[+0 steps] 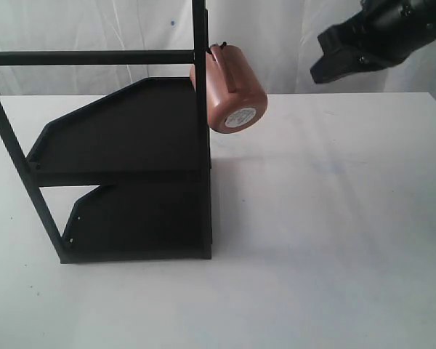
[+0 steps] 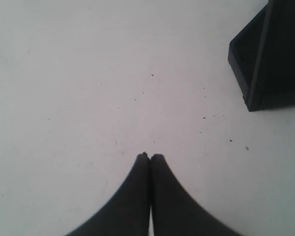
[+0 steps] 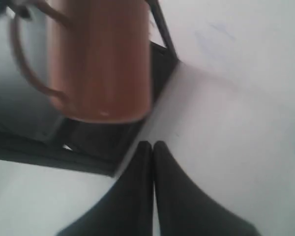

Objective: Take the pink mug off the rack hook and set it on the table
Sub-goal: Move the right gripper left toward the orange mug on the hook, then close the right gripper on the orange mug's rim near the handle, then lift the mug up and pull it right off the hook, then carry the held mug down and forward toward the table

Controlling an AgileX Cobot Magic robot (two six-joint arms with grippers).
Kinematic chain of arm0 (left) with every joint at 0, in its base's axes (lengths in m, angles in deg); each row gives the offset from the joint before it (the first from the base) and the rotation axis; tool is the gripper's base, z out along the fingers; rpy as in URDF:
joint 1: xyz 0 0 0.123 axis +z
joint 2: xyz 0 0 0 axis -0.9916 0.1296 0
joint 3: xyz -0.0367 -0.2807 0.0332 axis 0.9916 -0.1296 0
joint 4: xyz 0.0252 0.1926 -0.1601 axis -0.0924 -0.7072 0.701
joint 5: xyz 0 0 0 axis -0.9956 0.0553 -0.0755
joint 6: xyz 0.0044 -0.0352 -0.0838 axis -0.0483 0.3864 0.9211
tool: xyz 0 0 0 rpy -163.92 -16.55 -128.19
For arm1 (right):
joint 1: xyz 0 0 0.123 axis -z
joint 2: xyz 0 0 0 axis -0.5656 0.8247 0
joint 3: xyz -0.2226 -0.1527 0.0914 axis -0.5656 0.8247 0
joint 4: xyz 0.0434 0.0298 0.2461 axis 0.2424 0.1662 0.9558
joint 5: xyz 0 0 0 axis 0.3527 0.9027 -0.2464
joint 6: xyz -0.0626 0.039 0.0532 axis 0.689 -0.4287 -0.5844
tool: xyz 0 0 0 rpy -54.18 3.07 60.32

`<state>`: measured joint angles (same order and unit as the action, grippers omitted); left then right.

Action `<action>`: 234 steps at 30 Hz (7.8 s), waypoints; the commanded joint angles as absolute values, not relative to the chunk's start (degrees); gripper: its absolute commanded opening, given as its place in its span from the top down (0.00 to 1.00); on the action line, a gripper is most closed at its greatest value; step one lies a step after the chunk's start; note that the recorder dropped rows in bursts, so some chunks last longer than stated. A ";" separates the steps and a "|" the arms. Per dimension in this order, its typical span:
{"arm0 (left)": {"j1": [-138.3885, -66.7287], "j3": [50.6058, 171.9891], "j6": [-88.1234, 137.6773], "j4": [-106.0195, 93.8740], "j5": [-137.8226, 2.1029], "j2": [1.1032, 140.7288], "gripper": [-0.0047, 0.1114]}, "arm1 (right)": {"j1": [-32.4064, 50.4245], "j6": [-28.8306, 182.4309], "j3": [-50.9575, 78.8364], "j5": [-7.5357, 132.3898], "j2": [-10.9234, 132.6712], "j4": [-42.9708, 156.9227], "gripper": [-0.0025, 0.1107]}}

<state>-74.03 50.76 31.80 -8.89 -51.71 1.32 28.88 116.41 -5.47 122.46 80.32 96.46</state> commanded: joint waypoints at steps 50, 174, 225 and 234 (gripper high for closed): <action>-74.04 50.61 31.80 -8.69 -51.74 1.10 0.96 | 25.38 143.36 -8.48 132.39 90.62 127.82 0.64; -74.04 50.61 31.80 -8.69 -51.74 1.10 0.96 | 22.64 123.78 -4.94 132.11 73.47 95.69 0.98; -74.04 50.61 31.80 -8.69 -51.74 1.10 0.96 | 0.22 91.92 60.78 13.34 59.05 72.46 0.98; -74.04 50.61 31.80 -8.69 -51.74 1.10 0.96 | 0.22 90.88 60.74 -1.85 70.78 73.00 0.98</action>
<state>-74.03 50.76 31.80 -8.89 -51.71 1.32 0.41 91.01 60.68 6.97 67.25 73.10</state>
